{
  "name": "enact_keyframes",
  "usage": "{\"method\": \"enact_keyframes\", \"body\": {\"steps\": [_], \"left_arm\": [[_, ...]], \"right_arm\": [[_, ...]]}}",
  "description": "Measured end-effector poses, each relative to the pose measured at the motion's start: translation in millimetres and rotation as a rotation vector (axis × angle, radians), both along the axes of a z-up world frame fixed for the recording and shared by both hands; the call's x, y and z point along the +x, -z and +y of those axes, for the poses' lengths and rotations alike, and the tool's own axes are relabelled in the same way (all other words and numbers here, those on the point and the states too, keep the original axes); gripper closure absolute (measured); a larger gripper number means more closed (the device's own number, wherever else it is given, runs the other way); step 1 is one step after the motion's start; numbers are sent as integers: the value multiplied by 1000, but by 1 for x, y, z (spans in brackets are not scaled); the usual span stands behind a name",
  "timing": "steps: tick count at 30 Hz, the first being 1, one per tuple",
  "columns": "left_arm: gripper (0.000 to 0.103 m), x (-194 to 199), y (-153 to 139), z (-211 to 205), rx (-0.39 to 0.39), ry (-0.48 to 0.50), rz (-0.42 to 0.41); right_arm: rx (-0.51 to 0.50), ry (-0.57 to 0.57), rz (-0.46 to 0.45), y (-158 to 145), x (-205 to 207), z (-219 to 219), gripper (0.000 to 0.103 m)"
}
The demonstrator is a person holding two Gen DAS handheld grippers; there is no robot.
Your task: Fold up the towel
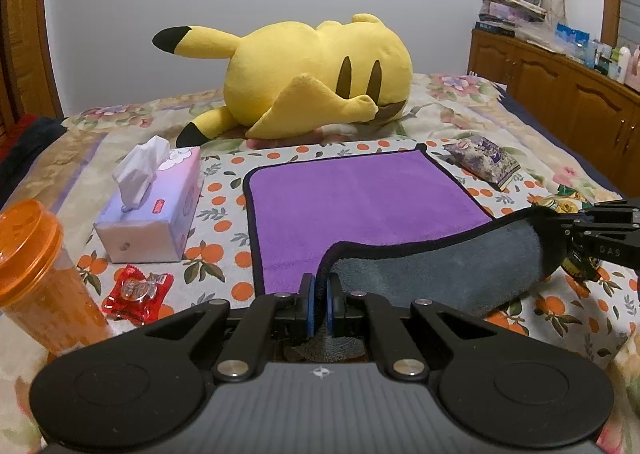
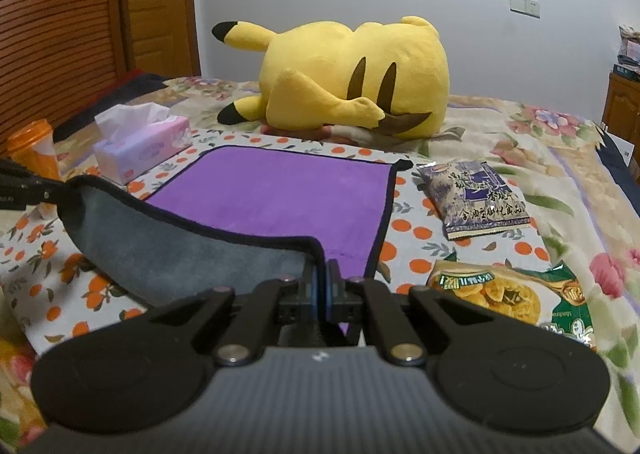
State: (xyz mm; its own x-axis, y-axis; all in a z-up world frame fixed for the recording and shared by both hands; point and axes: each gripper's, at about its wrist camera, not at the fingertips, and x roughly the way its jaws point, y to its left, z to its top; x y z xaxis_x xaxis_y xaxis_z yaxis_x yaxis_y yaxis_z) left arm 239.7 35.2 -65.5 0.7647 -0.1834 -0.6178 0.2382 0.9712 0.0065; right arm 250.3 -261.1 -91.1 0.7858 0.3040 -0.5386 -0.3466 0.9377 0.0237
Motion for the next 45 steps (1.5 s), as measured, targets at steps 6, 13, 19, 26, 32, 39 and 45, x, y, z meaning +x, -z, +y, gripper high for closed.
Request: {"method": "enact_keyframes", "body": {"steps": [6,13,19,26,32,39,45], "left_arm": [[97,6,-2,-1,-1,8,-4],[97,15,2,-2,12,12,2],[97,24,5,-4,39,19,-5],[97,35,6,-3,53,18,-11],[97,41,3,-7,62,12,-36],[97,45,-11,-12,53,13,-78],[97,55,-19,-13,54,2,-94]], "right_arm": [[-13,-8,-9,2,6,1,99],[-30,-11,-15,5,15,2,99],[-37,-9,-31,7,21,3,99],[-36,-12,-35,6,29,2,99],[-28,-7,-51,2,36,0,99],[-12,2,-77,-9,40,-4,99],[-21,-1,-102,-18,49,-1,99]]}}
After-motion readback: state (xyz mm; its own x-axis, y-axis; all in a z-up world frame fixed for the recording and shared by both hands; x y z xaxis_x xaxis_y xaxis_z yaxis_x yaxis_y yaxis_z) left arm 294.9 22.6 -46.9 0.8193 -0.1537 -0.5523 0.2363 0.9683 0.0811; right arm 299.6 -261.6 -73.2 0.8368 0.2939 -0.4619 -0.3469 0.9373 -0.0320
